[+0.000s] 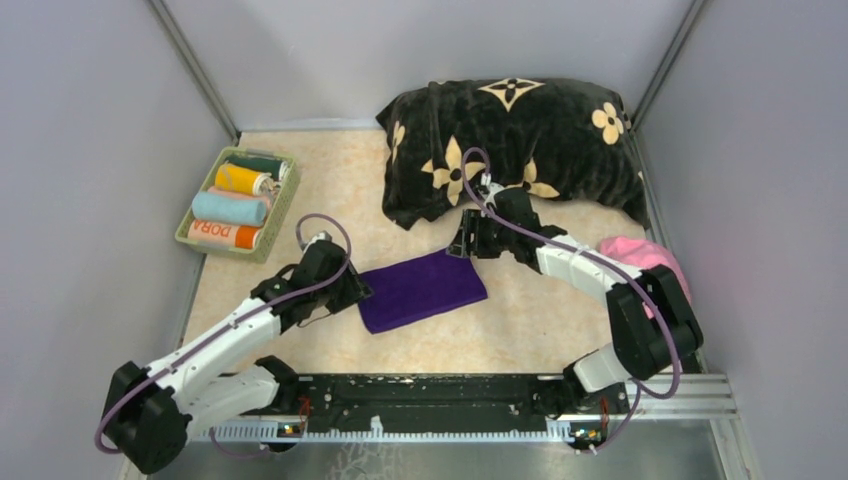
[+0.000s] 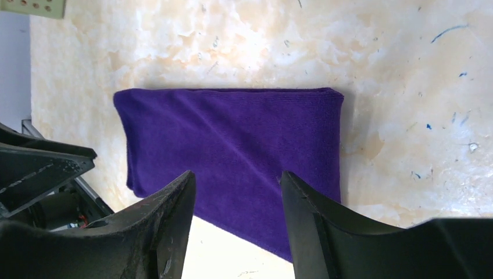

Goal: Roll the towels
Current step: Roll the towel at the center of the board.

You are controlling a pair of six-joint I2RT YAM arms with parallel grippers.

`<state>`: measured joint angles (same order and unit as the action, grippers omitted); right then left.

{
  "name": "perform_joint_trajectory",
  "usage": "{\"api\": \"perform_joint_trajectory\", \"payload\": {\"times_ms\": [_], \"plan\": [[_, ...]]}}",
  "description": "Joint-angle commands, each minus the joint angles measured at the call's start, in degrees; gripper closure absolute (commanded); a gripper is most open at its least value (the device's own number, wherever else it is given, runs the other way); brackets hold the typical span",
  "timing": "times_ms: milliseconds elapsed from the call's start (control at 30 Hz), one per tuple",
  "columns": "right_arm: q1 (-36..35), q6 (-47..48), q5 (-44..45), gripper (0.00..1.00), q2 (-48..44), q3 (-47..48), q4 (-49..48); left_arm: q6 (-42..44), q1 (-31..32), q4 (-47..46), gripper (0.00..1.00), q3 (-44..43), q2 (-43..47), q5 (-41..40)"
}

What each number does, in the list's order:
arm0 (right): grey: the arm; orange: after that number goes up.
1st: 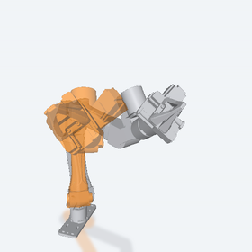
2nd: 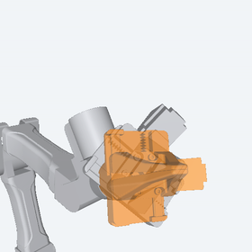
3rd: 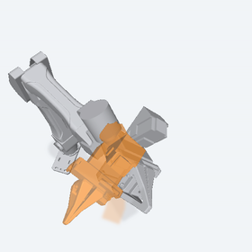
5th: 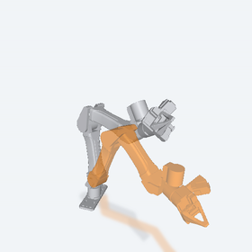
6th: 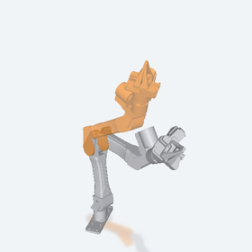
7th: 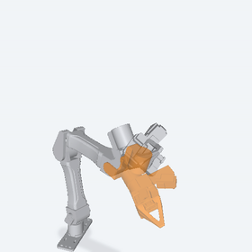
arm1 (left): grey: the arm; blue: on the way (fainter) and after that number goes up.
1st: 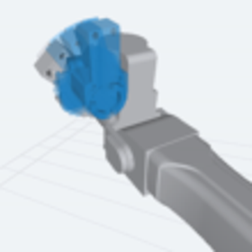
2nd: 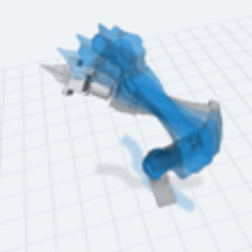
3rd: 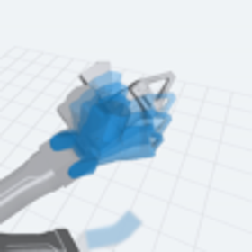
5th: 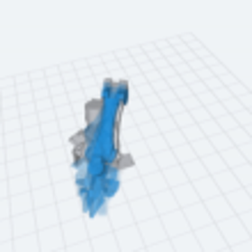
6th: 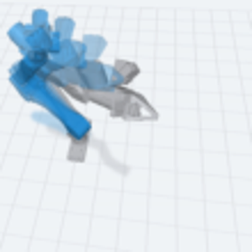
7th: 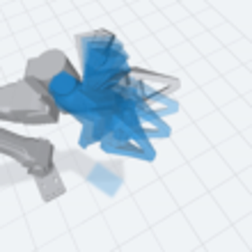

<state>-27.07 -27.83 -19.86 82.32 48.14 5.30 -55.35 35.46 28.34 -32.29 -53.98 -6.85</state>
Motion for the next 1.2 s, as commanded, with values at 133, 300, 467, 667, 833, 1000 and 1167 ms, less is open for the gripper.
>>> {"api": "perform_joint_trajectory", "payload": {"times_ms": [133, 300, 467, 667, 833, 1000, 1167], "plan": [[0.4, 0.5, -3.8, 0.44, 6.3, 3.3, -6.0, 8.6, -0.4, -8.4, 0.56, -8.2, -14.0, 1.0], [0.5, 0.5, -3.8, 0.44, 9.8, 3.4, -7.9, 10.1, -2.2, -8.9, 0.7, -8.8, -21.1, 2.7], [1.0, 0.2, -4.0, 0.44, 14.7, 3.1, -9.3, 7.8, -9.3, -13.5, 0.79, 2.7, -18.6, 9.3], [2.3, -0.7, -3.0, 0.44, 16.1, 1.7, -9.7, 5.4, -12.0, -9.9, 0.81, 9.5, -10.6, 8.6], [2.4, 0.0, -4.2, 0.44, 14.2, 1.8, -8.2, 4.9, -12.4, -7.3, 0.79, 10.1, -6.3, 6.9], [2.4, 0.1, -6.5, 0.44, 9.5, 2.9, -7.6, 7.8, -12.4, -2.8, 0.67, 3.9, -5.4, 5.9], [2.4, 1.6, -9.7, 0.44, 9.2, 5.2, -5.3, 9.4, -12.4, -0.1, 0.54, -1.2, -5.1, 6.9]]}}
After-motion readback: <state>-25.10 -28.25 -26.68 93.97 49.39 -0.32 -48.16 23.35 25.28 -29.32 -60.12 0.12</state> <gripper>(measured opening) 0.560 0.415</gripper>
